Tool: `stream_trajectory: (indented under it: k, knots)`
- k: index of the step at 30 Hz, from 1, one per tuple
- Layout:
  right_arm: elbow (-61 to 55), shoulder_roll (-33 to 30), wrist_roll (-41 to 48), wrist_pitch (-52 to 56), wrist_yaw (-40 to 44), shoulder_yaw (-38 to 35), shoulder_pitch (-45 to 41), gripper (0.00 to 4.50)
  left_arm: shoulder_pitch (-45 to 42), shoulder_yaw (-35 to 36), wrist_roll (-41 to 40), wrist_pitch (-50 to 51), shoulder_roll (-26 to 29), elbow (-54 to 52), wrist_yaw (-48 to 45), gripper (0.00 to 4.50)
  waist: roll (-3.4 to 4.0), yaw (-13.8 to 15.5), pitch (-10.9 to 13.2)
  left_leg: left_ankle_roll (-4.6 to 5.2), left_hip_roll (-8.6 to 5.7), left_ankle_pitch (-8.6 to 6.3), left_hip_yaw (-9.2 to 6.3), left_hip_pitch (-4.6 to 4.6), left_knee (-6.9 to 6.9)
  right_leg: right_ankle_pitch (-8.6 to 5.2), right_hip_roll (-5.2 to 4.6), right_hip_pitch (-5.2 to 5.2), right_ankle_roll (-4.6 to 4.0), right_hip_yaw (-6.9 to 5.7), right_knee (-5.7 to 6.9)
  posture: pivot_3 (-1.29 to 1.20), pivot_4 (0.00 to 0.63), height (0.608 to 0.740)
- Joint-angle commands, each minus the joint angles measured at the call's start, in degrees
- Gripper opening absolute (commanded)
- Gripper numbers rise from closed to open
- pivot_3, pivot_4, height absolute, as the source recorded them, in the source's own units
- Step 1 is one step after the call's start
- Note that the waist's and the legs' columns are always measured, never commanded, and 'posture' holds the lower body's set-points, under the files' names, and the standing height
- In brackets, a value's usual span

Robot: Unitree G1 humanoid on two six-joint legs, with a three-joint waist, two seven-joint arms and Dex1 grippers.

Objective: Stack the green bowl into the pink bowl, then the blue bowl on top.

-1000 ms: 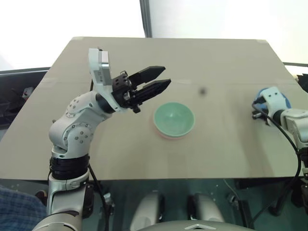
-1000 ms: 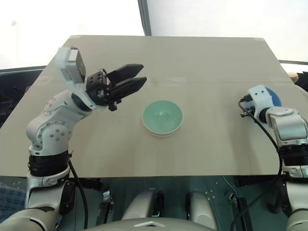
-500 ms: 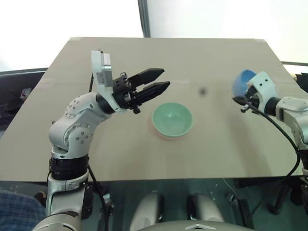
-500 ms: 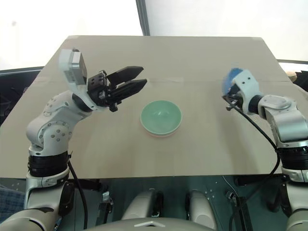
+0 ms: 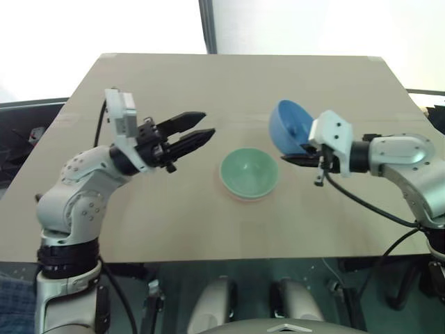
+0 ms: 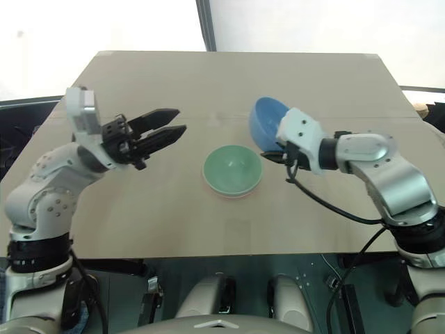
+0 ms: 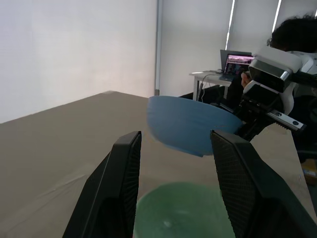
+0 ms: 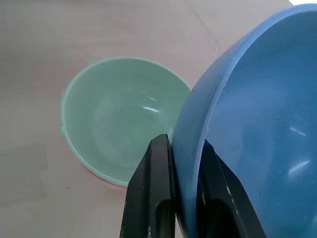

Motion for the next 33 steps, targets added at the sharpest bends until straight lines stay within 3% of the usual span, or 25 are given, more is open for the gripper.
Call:
stream_trajectory:
  k: [1, 9, 13, 14, 15, 16, 20, 27, 33]
  knots:
    - [-1.6, 1.2, -3.3, -0.3, -0.9, 4.2, -2.8, 0.09, 2.6, 4.0, 0.4, -1.1, 3.2, -0.7, -2.0, 2.33, 0.00, 0.1, 0.0, 0.00, 0.00, 0.00, 0.00, 0.00, 0.00, 0.00, -0.01, 0.00, 0.00, 0.00, -0.01, 0.00, 0.150, 0.740]
    - [-1.4, 4.5, -6.4, 0.1, -0.7, 9.8, -5.2, 0.09, 8.1, 7.4, 0.9, -1.5, 6.8, 0.3, -5.3, 2.33, 0.01, 0.4, 0.0, 0.00, -0.04, -0.01, -0.04, -0.01, -0.03, 0.01, -0.09, -0.01, -0.01, -0.05, -0.14, 0.00, 0.150, 0.740]
    - [-2.9, 4.6, -6.3, 0.3, 0.5, 10.3, -5.4, 1.28, 9.2, 8.2, 0.6, -1.2, 7.3, 0.4, -5.8, 2.33, 0.01, 0.3, 0.0, 0.00, -0.04, -0.01, -0.04, -0.01, -0.09, 0.01, -0.09, -0.01, -0.01, -0.05, -0.18, 0.00, 0.150, 0.740]
    - [-2.9, 5.1, -6.1, 1.1, -0.1, 9.5, -5.7, 1.97, 9.3, 8.2, 0.5, -1.2, 7.4, 0.4, -6.0, 2.33, 0.01, 0.3, 0.0, 0.00, -0.04, -0.02, -0.05, -0.01, -0.10, 0.01, -0.09, -0.01, -0.01, -0.05, -0.18, 0.00, 0.150, 0.740]
    - [-2.8, 5.5, -5.8, 1.8, -0.6, 8.8, -6.0, 2.05, 9.4, 8.3, 0.4, -1.1, 7.6, 0.4, -6.2, 2.33, 0.01, 0.2, 0.0, 0.00, -0.04, -0.02, -0.04, -0.01, -0.10, 0.01, -0.09, -0.02, -0.01, -0.05, -0.18, 0.00, 0.150, 0.740]
    - [-3.0, 5.5, -5.3, 2.5, -0.4, 7.9, -6.2, 2.44, 9.4, 8.3, 0.3, -1.0, 7.6, 0.4, -6.4, 2.33, 0.02, 0.2, 0.0, 0.00, -0.03, -0.02, -0.04, -0.01, -0.11, 0.01, -0.09, -0.02, -0.01, -0.05, -0.19, 0.00, 0.150, 0.740]
    - [-5.8, 3.2, -1.9, 5.9, 1.2, 3.7, -5.8, 2.44, 9.6, 8.6, 0.2, -1.0, 7.8, 0.7, -7.1, 2.33, 0.02, 0.3, 0.0, 0.00, -0.05, -0.02, -0.05, -0.01, -0.11, 0.01, -0.11, -0.01, -0.01, -0.06, -0.19, 0.00, 0.150, 0.740]
    - [-5.8, -1.1, 7.3, 13.2, 1.1, -11.5, -1.6, 2.44, 8.0, 8.1, -1.9, 0.1, 6.7, -0.3, -6.7, 2.33, 0.01, 0.5, 0.0, 0.03, -0.05, -0.05, -0.05, -0.03, -0.21, 0.01, -0.13, 0.00, -0.02, -0.06, -0.30, 0.00, 0.150, 0.740]
    - [-4.0, -6.3, 11.6, 10.9, 2.8, -25.2, 11.9, 2.44, 7.1, 6.7, -1.7, 4.2, 5.4, -2.9, 2.4, 2.33, -0.01, 0.4, 0.0, 0.12, -0.07, -0.10, -0.04, -0.08, -0.22, 0.02, -0.19, 0.08, -0.01, -0.07, -0.42, 0.00, 0.150, 0.740]
